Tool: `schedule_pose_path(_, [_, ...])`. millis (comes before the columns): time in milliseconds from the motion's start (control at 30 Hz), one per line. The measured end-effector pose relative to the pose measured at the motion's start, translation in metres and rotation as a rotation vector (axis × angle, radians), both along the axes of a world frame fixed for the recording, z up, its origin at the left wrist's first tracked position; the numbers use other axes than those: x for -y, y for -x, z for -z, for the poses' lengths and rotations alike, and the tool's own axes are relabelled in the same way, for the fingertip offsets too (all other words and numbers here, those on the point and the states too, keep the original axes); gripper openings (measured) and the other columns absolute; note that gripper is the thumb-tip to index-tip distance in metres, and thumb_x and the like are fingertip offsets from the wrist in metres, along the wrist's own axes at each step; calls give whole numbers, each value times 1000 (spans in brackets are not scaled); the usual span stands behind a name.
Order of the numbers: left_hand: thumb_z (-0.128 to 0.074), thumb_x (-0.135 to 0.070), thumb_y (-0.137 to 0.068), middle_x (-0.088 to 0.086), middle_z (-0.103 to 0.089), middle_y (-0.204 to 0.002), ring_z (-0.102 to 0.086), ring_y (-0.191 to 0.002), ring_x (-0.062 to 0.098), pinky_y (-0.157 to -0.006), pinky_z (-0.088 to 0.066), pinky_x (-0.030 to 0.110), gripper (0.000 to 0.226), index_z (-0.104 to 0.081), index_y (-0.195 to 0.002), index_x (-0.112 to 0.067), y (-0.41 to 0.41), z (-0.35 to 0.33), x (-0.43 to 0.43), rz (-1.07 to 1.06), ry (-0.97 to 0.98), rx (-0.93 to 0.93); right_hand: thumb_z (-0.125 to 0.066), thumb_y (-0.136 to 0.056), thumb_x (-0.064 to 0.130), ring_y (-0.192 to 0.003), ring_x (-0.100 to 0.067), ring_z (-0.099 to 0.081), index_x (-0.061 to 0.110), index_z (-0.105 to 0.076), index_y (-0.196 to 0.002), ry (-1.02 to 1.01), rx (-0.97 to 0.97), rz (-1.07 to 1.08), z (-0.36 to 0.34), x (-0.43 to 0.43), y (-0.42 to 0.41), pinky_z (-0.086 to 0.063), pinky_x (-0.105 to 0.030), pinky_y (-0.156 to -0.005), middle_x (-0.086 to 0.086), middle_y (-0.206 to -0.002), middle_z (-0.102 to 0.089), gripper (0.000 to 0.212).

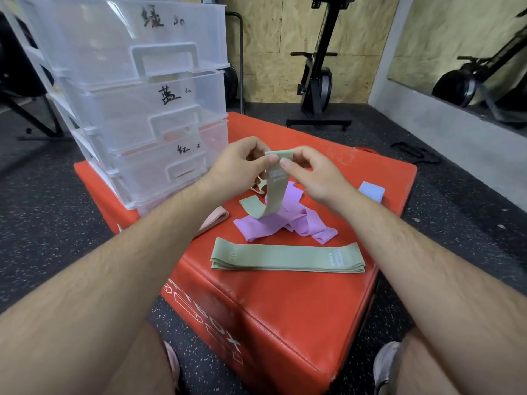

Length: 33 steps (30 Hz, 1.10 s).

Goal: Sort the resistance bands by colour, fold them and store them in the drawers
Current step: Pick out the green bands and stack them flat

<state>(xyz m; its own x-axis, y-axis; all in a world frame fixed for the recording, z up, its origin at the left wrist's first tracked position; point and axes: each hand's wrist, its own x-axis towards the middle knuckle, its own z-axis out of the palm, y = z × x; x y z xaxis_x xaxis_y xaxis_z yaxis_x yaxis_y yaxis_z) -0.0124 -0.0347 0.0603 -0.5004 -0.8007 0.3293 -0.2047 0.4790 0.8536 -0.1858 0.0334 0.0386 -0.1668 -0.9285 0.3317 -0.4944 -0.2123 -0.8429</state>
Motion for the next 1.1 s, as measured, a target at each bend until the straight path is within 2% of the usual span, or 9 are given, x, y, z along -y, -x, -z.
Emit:
schedule_pose_path(67, [-69,-20,-92,5,-62,-72,-61,-60,12,-53,-50,26,18,-61,-94,-3,-1,1,-1,7,3,32,-58,-100,25,-76,-8,-58,17,-65,-99,-66,30,-20,3,0,-3,-50,-26,-71,-10,-88,-68,11])
schedule_pose_path(167, [-73,-30,-88,1,-66,-78,-55,-61,6,-55,-46,20,20,-64,-92,-13,-3,1,0,-40,109,151,-57,-101,20,-61,-7,-55,15,-64,-94,-101,-1,-58,3,1,-10,-44,-22,-58,-10,-73,-63,11])
schedule_pose_path(233, [-73,-31,-88,-5,-65,-77,-50,-57,-2,-55,-42,14,16,-66,-89,-16,-5,-1,1,-47,158,193,-57,-99,17,-64,-15,-49,12,-63,-95,-99,-40,-75,5,2,-15,-40,-27,-61,-13,-73,-56,9])
schedule_pose_path(300, [-72,-28,-89,-8,-63,-74,-50,-55,-5,-56,-42,14,13,-65,-86,-18,-8,-2,3,-42,175,203,-60,-98,17,-69,-16,-54,12,-62,-96,-97,-24,-98,6,4,-18,-43,-33,-66,-17,-77,-62,5])
schedule_pose_path(467, [-70,-23,-90,-6,-59,-75,-50,-63,3,-59,-42,18,12,-63,-88,-14,-15,2,4,-93,151,139,-70,-92,18,-87,-30,-69,7,-61,-102,-160,-29,-164,13,7,-16,-54,-49,-87,-20,-100,-72,17])
schedule_pose_path(567, [-68,-24,-92,-6,-56,-75,-50,-67,7,-64,-44,24,12,-63,-89,-13,-24,0,7,-138,98,56,-71,-91,17,-89,-24,-70,7,-61,-104,-227,-112,-168,15,6,-10,-55,-45,-86,-15,-100,-73,19])
schedule_pose_path(733, [-67,-26,-93,-6,-55,-77,-50,-67,9,-62,-45,24,14,-58,-84,-20,-45,-5,15,-230,-7,-80,-70,-89,27,-76,-15,-58,22,-61,-92,-268,-396,-75,17,2,5,-50,-37,-72,1,-86,-65,10])
schedule_pose_path(933, [-64,-27,-95,-2,-59,-81,-51,-64,6,-53,-44,19,17,-58,-95,-11,-60,2,22,-253,-107,-106,-69,-90,27,-76,-13,-56,21,-63,-95,-274,-462,-30,5,-10,27,-45,-32,-68,5,-87,-64,10])
schedule_pose_path(1100, [-63,-26,-96,1,-60,-89,-54,-74,11,-56,-43,23,14,-56,-92,-15,-66,12,24,-270,-170,-103,-71,-88,23,-78,-13,-60,31,-60,-90,-342,-492,-42,5,-28,44,-49,-33,-74,7,-89,-67,13])
